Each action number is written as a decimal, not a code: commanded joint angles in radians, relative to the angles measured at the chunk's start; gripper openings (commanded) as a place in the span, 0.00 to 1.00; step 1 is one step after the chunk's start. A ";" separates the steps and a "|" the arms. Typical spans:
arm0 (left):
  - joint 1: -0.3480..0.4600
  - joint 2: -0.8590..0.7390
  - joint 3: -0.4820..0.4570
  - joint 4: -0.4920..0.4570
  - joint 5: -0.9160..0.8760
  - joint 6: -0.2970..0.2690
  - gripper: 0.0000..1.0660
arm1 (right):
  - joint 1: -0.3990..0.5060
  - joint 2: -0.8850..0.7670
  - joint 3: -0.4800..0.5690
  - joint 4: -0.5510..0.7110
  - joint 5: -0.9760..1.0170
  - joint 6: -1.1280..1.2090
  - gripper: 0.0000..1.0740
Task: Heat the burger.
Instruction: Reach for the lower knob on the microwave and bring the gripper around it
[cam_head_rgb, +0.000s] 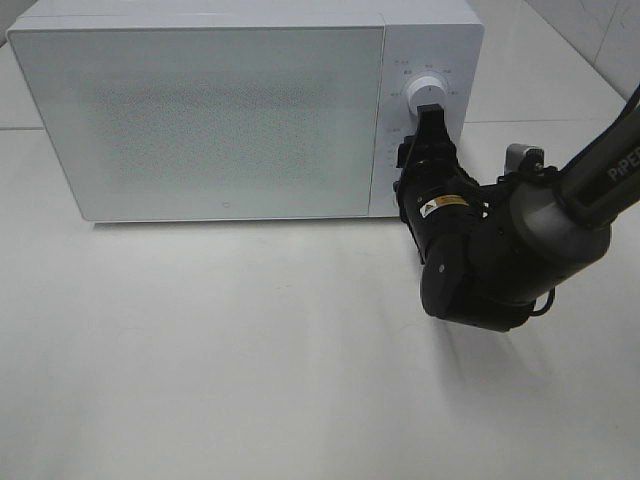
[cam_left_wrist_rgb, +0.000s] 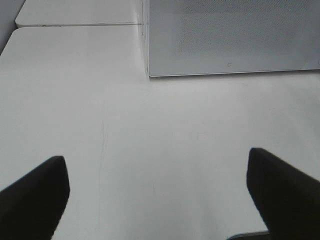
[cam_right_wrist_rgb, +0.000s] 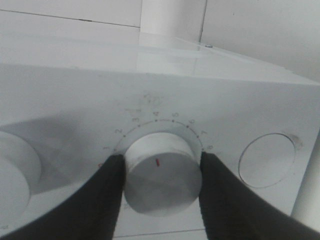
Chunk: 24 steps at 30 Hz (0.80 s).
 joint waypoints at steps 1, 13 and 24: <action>0.003 -0.014 0.003 -0.009 0.002 -0.002 0.83 | 0.011 -0.013 -0.041 -0.215 -0.094 0.097 0.00; 0.003 -0.014 0.003 -0.009 0.002 -0.002 0.83 | 0.011 -0.013 -0.041 -0.213 -0.109 0.259 0.01; 0.003 -0.014 0.003 -0.009 0.002 -0.002 0.83 | 0.011 -0.013 -0.041 -0.213 -0.116 0.279 0.01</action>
